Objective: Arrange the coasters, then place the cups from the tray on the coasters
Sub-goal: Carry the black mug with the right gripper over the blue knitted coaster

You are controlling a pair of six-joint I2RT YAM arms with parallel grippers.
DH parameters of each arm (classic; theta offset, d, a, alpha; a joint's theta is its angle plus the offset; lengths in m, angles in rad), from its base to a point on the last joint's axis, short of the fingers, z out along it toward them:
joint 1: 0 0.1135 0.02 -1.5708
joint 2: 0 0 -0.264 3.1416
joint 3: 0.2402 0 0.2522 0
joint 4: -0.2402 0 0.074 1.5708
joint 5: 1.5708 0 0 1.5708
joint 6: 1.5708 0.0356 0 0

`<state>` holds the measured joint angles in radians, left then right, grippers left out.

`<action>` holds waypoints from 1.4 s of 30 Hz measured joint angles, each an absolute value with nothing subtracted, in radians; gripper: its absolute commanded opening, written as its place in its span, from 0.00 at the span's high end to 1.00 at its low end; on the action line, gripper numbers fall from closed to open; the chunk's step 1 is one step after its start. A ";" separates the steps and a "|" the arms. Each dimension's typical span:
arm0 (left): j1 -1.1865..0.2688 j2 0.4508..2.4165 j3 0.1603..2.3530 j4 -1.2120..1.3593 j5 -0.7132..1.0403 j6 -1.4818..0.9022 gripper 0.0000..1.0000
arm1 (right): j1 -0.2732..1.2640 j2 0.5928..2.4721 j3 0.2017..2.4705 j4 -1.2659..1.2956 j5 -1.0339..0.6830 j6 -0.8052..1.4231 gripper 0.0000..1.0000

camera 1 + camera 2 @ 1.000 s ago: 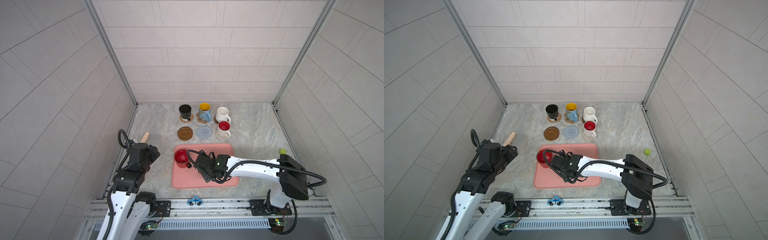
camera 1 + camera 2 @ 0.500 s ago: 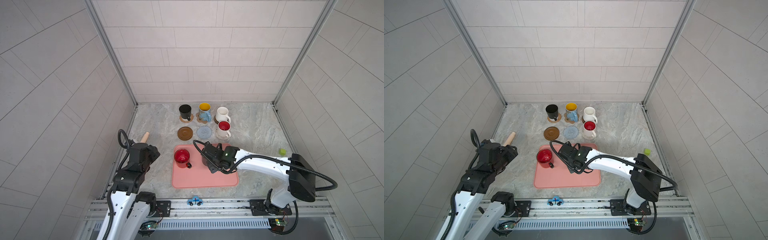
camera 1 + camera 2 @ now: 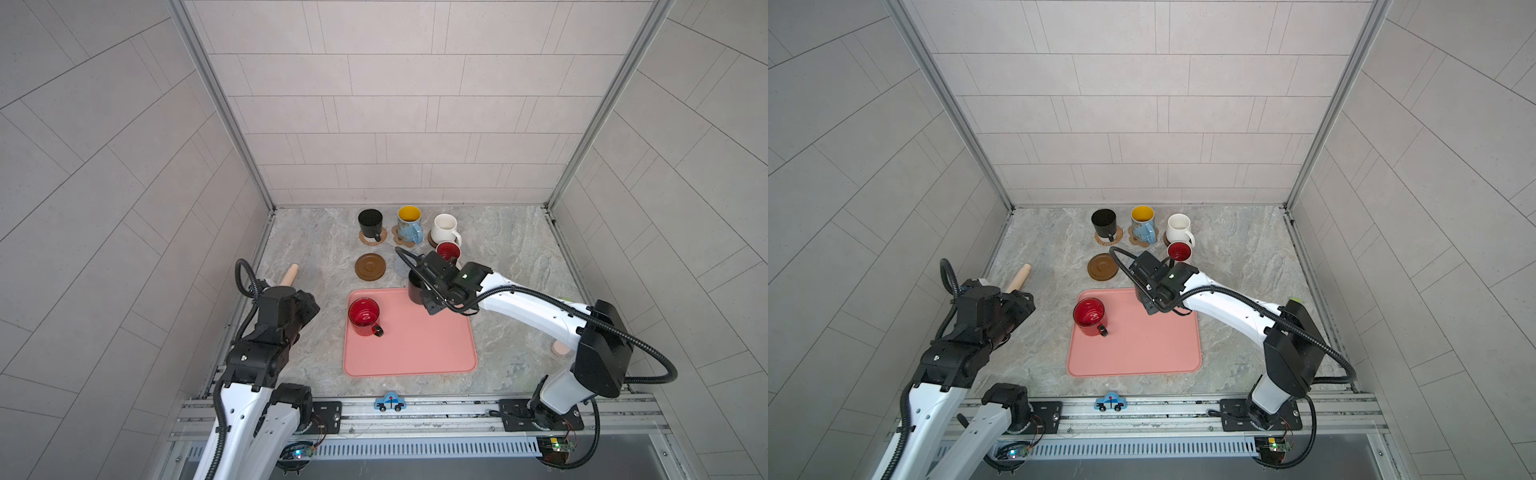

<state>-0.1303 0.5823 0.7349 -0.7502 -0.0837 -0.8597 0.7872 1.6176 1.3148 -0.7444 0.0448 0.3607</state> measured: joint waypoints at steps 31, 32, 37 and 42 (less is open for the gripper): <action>-0.130 0.559 0.760 -0.779 -0.096 -0.859 0.41 | 0.604 2.087 1.837 -0.814 -0.047 0.165 0.94; -0.130 0.559 0.760 -0.779 -0.096 -0.859 0.41 | 0.601 2.087 1.840 -0.812 -0.047 0.165 0.94; -0.130 0.559 0.760 -0.780 -0.096 -0.859 0.41 | 0.590 2.095 1.855 -0.808 -0.046 0.165 0.94; -0.130 0.559 0.760 -0.780 -0.097 -0.859 0.41 | 0.589 2.130 1.870 -0.790 -0.046 0.165 0.94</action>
<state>-0.1303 0.5587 0.7601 -0.7799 -0.0971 -0.8589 0.5892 2.1296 1.8702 -0.7898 -0.0463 0.1654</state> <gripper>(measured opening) 0.589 0.196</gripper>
